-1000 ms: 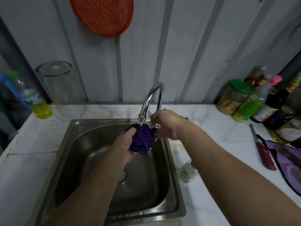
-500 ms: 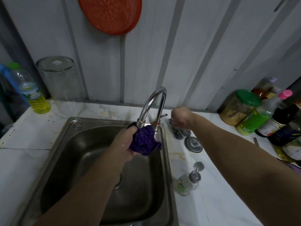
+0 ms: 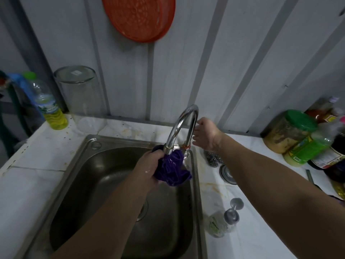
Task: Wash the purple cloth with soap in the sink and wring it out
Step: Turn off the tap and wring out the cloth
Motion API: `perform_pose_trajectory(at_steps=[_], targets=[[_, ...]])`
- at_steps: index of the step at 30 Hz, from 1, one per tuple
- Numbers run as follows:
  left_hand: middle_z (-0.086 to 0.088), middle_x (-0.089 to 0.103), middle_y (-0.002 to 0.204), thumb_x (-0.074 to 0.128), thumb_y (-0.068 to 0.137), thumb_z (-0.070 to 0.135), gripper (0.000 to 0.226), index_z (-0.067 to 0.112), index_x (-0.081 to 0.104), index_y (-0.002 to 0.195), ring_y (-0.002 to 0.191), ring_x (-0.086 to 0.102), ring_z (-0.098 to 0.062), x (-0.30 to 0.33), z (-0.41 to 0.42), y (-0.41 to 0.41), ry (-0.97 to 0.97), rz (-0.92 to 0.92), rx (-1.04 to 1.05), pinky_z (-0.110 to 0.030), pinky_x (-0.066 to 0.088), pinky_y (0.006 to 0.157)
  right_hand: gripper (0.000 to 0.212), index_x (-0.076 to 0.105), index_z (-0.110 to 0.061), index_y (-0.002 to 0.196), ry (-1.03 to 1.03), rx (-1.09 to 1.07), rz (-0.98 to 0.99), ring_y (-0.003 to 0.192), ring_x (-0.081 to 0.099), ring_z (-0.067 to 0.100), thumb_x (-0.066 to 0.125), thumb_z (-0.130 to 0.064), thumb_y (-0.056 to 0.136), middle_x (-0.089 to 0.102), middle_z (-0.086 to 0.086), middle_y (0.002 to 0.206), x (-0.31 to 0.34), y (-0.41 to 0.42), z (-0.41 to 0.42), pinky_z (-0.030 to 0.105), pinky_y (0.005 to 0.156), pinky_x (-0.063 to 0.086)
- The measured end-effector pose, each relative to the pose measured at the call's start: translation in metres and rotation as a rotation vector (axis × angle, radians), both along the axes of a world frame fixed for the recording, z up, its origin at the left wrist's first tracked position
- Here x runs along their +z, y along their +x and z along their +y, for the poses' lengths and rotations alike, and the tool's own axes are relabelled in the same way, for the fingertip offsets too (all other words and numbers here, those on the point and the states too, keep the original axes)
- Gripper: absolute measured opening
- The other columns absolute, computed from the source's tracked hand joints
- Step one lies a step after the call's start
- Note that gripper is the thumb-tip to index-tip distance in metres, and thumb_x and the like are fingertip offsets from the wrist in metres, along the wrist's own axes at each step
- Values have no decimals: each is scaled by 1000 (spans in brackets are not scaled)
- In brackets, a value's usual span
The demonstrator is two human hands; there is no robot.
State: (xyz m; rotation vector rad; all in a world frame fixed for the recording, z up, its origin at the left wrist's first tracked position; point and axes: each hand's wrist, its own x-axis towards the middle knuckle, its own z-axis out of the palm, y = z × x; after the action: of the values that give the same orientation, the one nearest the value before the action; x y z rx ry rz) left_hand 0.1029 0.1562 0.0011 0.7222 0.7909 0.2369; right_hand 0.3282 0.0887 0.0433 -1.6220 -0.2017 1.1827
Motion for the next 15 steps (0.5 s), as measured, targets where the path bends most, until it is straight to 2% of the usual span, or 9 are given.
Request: perform_pose_trajectory(at_steps=[1, 2, 3, 5, 7, 9, 11, 13, 15], targets=[[-17, 75, 98, 65, 91, 9, 29, 6, 66, 120, 92, 74, -35, -2, 0, -2, 0, -6, -9, -51, 63, 82, 77, 21, -1, 159, -10, 30, -3, 137, 47, 34, 31, -45, 97, 46, 15, 154, 1, -1, 3, 49, 116, 36], [-13, 75, 89, 65, 90, 8, 32, 6, 65, 122, 82, 74, -30, -3, 1, -5, 3, -3, -11, -47, 63, 73, 80, 19, -3, 160, -17, 46, 1, 132, 49, 30, 29, -50, 96, 48, 14, 151, 1, -1, 4, 48, 114, 36], [-12, 75, 86, 64, 90, 8, 36, 6, 63, 125, 76, 74, -28, -3, 2, -8, 7, 6, -6, -44, 62, 68, 82, 18, -4, 161, -32, 43, 2, 136, 45, 31, 28, -52, 96, 44, 13, 156, 1, 0, 4, 49, 116, 33], [-16, 74, 99, 66, 89, 7, 43, 6, 60, 132, 82, 74, -30, -4, 3, -13, 10, 13, 9, -42, 60, 66, 81, 18, -5, 161, -62, 18, 6, 151, 29, 35, 30, -53, 97, 27, 14, 167, 2, 1, 1, 51, 123, 23], [-21, 72, 116, 70, 87, 7, 48, 8, 58, 134, 95, 74, -35, -2, 5, -16, 12, 6, 41, -44, 61, 69, 75, 25, -4, 159, -107, -35, -28, 150, 31, 40, 35, -48, 99, 29, 19, 165, 9, 0, -4, 52, 121, 30], [-22, 71, 122, 73, 86, 6, 50, 10, 58, 133, 102, 73, -39, -1, 7, -21, 14, 14, 92, -49, 62, 74, 57, 41, -1, 148, -192, -91, -149, 135, 49, 44, 43, -35, 101, 44, 25, 154, 24, -10, -11, 50, 108, 47], [-21, 70, 124, 77, 85, 14, 55, 10, 57, 136, 106, 71, -41, 2, 7, -27, 3, 18, 130, -52, 61, 79, 33, 55, 0, 126, -253, -138, -310, 113, 65, 41, 48, -19, 100, 59, 25, 135, 39, -24, -23, 47, 94, 58], [-17, 72, 123, 80, 85, 27, 55, 13, 60, 135, 105, 72, -39, 5, 7, -35, -16, 32, 160, -50, 61, 77, 20, 59, -2, 112, -256, -155, -410, 90, 72, 32, 48, -12, 99, 67, 21, 117, 55, -46, -42, 41, 76, 63], [-16, 73, 122, 77, 88, 30, 52, 15, 60, 134, 105, 72, -39, 8, 7, -43, -15, 57, 197, -48, 62, 72, 14, 63, -8, 99, -188, -130, -449, 70, 69, 23, 49, -11, 97, 69, 17, 101, 71, -78, -65, 33, 57, 58]])
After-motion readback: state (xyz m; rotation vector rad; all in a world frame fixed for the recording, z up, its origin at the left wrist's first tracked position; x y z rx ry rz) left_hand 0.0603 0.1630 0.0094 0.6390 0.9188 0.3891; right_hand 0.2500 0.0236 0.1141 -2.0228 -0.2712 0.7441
